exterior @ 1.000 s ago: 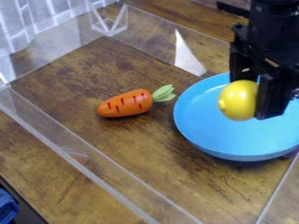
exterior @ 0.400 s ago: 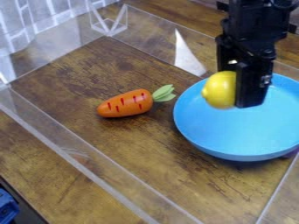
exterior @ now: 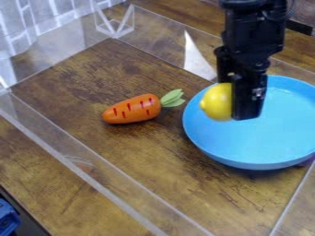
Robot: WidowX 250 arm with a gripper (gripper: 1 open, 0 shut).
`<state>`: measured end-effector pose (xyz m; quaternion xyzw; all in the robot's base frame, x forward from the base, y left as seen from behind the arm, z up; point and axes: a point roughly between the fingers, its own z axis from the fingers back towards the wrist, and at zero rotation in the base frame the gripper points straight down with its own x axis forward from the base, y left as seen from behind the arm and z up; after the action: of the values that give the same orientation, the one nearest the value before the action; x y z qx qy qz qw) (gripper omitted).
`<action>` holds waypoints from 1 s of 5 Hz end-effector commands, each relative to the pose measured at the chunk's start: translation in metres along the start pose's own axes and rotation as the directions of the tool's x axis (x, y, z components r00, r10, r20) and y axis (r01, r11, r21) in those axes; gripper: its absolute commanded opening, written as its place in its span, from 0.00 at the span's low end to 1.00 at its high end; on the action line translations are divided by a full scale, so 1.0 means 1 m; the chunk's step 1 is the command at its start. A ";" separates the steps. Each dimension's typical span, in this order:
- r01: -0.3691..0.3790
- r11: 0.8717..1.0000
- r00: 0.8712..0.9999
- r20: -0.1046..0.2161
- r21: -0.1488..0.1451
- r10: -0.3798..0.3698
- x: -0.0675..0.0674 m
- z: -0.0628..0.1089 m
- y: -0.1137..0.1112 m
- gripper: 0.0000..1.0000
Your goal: Put the lemon on the blue tray
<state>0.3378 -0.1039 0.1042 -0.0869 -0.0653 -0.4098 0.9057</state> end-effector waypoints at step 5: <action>-0.038 0.999 0.999 0.029 0.016 0.038 0.004 0.017 -0.004 1.00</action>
<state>0.3285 -0.1122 0.0972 -0.0952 -0.0392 -0.3945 0.9131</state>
